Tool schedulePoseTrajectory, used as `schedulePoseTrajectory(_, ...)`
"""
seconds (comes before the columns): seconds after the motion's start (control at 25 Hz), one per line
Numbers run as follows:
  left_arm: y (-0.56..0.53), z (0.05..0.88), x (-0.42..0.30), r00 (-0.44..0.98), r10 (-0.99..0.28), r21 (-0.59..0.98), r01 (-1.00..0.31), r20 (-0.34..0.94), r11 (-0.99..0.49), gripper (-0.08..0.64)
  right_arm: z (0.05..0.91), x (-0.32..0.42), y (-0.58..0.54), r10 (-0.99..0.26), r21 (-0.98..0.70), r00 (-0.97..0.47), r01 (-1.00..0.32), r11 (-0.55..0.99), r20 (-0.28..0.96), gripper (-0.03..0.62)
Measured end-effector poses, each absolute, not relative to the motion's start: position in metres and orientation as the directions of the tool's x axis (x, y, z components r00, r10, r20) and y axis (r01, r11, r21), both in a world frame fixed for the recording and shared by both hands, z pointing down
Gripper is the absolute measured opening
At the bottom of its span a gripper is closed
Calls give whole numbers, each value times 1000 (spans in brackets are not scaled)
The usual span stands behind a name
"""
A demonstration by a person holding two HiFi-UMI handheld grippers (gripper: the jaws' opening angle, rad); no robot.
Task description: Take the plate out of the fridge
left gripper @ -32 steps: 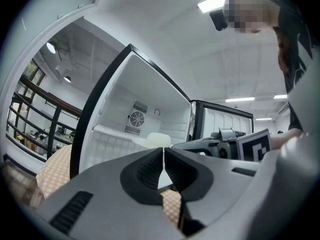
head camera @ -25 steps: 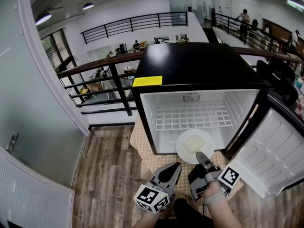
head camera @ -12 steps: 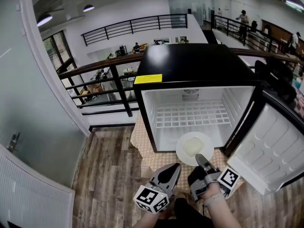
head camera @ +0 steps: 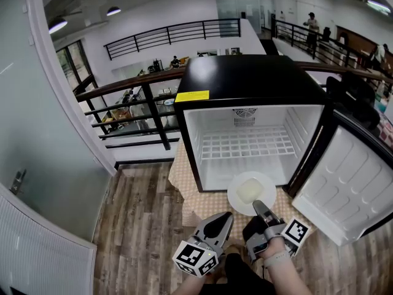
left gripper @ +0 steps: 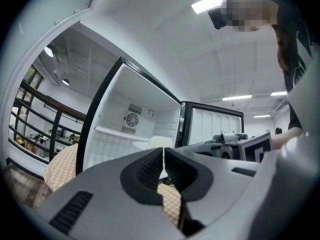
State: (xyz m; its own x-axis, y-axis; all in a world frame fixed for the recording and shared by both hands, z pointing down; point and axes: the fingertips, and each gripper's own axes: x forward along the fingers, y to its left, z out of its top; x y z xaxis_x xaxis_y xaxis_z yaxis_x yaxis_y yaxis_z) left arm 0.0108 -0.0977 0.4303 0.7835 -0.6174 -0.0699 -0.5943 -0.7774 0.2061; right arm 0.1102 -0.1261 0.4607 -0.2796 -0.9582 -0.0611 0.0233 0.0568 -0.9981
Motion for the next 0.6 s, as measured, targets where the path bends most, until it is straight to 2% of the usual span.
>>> schedulePoseTrajectory(0.6,-66,436,6,777,-625,217,-599,-74,-771,17,470,106,-89,-958,-998,-281,40,52,-61,52)
